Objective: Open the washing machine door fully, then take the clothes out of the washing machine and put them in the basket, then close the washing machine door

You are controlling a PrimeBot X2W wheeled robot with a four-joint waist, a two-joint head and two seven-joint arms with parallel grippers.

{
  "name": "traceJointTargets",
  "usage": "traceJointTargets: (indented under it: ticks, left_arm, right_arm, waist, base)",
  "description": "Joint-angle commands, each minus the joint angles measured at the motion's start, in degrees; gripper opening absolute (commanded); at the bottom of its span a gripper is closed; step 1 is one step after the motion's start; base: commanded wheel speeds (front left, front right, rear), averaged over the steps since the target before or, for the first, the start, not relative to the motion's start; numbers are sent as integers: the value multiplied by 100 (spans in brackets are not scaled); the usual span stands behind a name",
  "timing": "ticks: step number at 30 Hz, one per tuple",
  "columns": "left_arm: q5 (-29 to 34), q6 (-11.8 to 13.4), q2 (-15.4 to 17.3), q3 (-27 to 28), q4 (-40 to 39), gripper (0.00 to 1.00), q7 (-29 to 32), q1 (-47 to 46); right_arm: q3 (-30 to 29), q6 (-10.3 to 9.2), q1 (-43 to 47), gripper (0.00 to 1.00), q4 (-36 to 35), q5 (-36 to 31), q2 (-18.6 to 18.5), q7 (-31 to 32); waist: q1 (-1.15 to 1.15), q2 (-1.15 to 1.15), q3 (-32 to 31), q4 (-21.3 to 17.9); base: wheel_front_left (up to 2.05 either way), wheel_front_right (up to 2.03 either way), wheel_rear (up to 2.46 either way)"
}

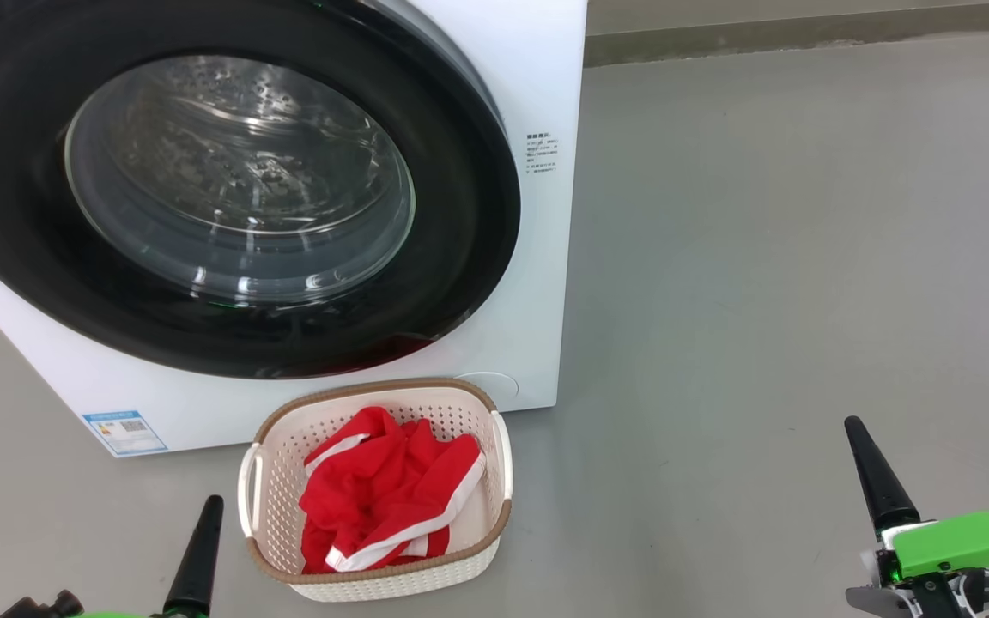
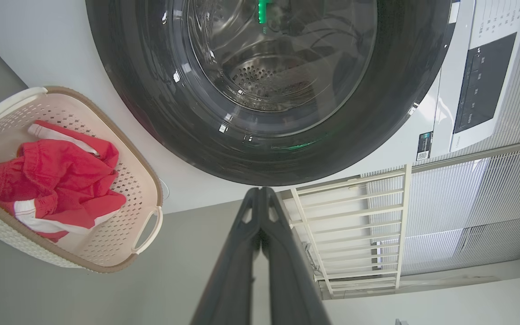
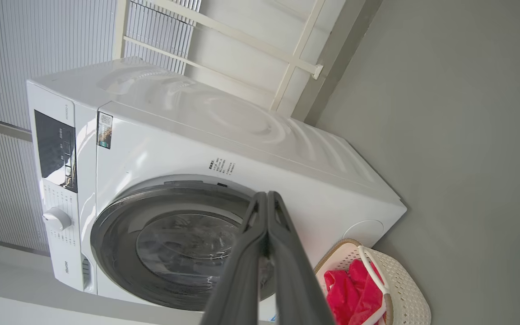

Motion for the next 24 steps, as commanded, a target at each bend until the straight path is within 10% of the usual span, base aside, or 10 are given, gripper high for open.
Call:
traceJointTargets:
  ticks: [1, 24]
  left_arm:
    - [-159, -34, 54, 184, -124, 0, 49, -266]
    - [-1432, -41, 6, 248, -97, 0, 398, -449]
  right_arm:
    - [56, -2, -275, 0, -136, 167, -35, 38]
    - [-70, -5, -429, 0, -97, 1459, -12, 391]
  waist:
    - [0, 0, 2, 1]
    - [0, 0, 56, 11]
  base:
    - [0, 0, 0]
    - [0, 0, 0]
